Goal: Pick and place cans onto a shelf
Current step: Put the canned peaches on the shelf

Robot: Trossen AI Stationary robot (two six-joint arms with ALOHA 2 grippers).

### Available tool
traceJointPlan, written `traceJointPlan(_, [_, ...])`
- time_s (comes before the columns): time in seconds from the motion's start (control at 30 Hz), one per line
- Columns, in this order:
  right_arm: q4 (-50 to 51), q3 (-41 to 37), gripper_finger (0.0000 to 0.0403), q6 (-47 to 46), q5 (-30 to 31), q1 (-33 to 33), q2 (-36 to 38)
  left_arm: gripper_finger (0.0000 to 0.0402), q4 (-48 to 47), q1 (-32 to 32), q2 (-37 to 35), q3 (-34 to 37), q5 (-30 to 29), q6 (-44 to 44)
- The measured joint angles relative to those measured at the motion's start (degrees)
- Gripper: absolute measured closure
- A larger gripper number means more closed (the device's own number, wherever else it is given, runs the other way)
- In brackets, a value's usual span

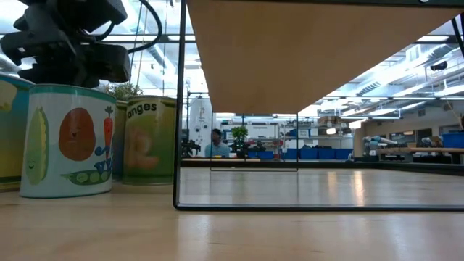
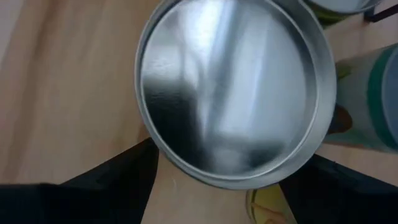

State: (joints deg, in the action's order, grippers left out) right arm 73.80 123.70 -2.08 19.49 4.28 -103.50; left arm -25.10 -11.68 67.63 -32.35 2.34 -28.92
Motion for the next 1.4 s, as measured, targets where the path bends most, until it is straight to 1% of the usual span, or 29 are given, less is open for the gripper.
traceJointPlan(0.13, [0.02,0.0,0.0037,-1.41,-0.05,0.11,0.0,0.0088,1.5,0.0,-0.01,-0.01,0.23,-0.42])
traceJointPlan(0.33, [0.04,0.0,0.0037,-0.95,-0.04,0.24,0.0,0.0088,0.68,-0.02,-0.04,-0.01,1.47,-0.86])
traceJointPlan(0.4, [0.32,0.0,0.0037,-1.06,-0.04,0.22,0.05,0.0088,0.7,0.0,-0.67,-0.02,3.09,-2.07])
traceJointPlan(0.5, [1.86,-0.07,0.0037,-3.45,-0.06,0.24,1.37,0.0088,-2.47,0.49,-0.98,-2.22,7.8,-3.46])
traceJointPlan(0.6, [1.74,0.04,0.0037,-5.26,-0.42,0.23,3.04,0.0088,-7.25,1.05,-0.98,-5.33,12.17,-1.82])
traceJointPlan(0.73, [-1.51,-0.07,0.0037,-4.43,-1.29,0.22,2.77,0.0088,-13.44,1.86,-0.98,-10.57,12.43,2.18])
traceJointPlan(0.83, [-4.5,-0.02,0.0037,-2.64,-1.29,0.17,2.62,0.0088,-16.96,2.14,-1.79,-14.91,10.95,5.38])
traceJointPlan(1.0, [-9.28,-0.02,0.0037,-2.46,-2.35,0.17,2.34,0.0088,-18.26,2.08,-4.44,-20.78,8.02,8.63])
traceJointPlan(1.17, [-15.61,-0.02,0.0037,-2.44,-3.05,0.15,2.29,0.0088,-17.84,2.14,-7.95,-23.09,2.43,10.51])
traceJointPlan(1.23, [-18.89,-0.02,0.0037,-2.46,-3.17,0.16,2.29,0.0088,-17.67,2.12,-9.4,-23.24,-2.67,10.27])
traceJointPlan(1.37, [-25.11,-0.02,0.0037,-2.44,-3.17,0.15,2.29,0.0088,-17.63,2.59,-10.45,-23.25,-16.51,6.5])
traceJointPlan(1.4, [-26.77,-0.02,0.0037,-2.45,-3.17,0.15,2.29,0.0088,-17.67,2.72,-10.49,-23.26,-19.01,5.94])
